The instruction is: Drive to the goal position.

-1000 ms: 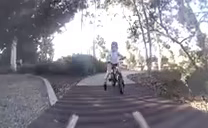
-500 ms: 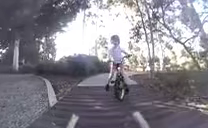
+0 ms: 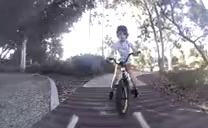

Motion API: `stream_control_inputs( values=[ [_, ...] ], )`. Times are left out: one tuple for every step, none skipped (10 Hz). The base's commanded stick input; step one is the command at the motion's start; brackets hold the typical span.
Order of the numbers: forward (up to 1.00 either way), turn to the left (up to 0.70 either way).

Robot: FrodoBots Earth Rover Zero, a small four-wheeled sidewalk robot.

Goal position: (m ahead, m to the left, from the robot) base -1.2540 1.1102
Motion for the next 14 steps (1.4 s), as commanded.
stream_control_inputs(
  values=[
    [-1.00, 0.00],
    [-1.00, 0.00],
    [-1.00, 0.00],
    [-0.58, 0.00],
    [-0.03, 0.00],
    [0.00, 0.00],
    [0.00, 0.00],
    [0.00, 0.00],
    [0.00, 0.00],
    [0.00, 0.00],
    [0.00, 0.00],
    [0.00, 0.00],
    [0.00, 0.00],
    [0.00, 0.00]
  ],
)
